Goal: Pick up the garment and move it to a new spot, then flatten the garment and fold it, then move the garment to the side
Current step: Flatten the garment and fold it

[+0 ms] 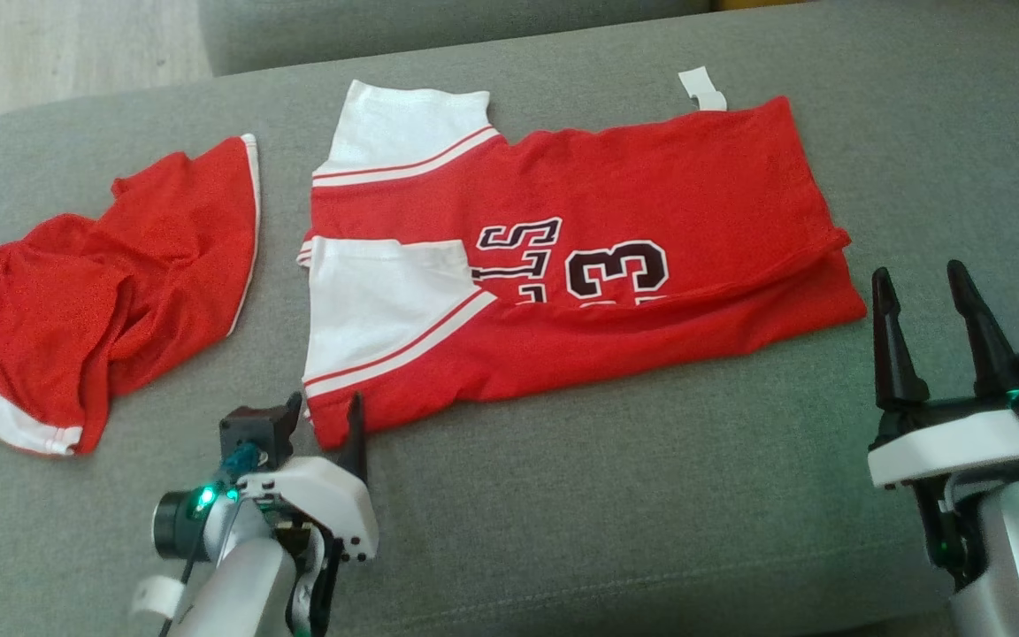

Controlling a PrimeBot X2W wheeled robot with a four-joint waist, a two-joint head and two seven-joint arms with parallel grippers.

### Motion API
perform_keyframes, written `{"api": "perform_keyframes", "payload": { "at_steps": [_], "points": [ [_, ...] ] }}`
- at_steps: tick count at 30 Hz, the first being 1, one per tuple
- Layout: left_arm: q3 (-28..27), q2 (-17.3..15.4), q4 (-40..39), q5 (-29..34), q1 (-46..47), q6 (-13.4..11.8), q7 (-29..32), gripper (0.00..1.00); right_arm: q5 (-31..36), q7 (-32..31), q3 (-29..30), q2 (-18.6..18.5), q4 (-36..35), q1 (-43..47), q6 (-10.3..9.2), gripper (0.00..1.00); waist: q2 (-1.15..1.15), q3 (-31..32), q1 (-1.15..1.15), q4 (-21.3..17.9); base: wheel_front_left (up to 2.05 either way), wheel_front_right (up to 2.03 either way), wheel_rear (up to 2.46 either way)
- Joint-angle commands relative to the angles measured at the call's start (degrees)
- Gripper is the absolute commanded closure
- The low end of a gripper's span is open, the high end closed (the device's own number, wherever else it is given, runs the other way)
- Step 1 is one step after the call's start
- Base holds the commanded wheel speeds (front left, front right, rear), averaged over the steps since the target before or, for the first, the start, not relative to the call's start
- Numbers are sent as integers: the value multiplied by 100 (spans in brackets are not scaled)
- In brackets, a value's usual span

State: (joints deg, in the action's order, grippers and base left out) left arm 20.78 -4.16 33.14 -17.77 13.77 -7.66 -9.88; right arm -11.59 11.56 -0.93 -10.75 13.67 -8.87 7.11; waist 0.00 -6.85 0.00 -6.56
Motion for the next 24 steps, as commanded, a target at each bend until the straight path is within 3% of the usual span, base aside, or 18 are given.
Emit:
{"api": "perform_keyframes", "payload": {
  "at_steps": [1, 10, 16, 17, 18, 19, 24],
  "points": [
    [-133, -143, -41, 53, 278, -39, 31, 0, 28, 0, -79, -4, -223, -156, 37, 0, 0, -31, 0, -44, 0, 0, 0],
    [-29, -232, 429, 134, 482, -155, 377, 0, 52, -3, -42, 15, -256, -180, 37, 0, 0, -142, 0, -144, 0, 0, 0],
    [163, -280, 634, 184, 617, 9, 728, 0, 104, -16, 22, 36, -291, -233, 37, 0, 0, -246, 0, -172, 0, 0, 0],
    [201, -284, 658, 181, 645, 67, 790, 6, 117, -23, 52, 46, -285, -240, 37, 0, 0, -263, 0, -168, 0, 0, 0],
    [232, -285, 662, 177, 675, 120, 825, 65, 130, -44, 90, 61, -275, -247, 37, 0, 0, -285, 0, -162, 0, 0, 0],
    [261, -285, 643, 172, 702, 177, 827, 100, 142, -83, 132, 83, -250, -254, 37, 0, 0, -298, 0, -152, 0, 0, 0],
    [199, -294, 265, 161, 832, 125, 325, 100, 269, -504, 501, 332, 98, -334, 37, 0, 0, -347, 0, -21, 0, 0, 0]
  ]
}}
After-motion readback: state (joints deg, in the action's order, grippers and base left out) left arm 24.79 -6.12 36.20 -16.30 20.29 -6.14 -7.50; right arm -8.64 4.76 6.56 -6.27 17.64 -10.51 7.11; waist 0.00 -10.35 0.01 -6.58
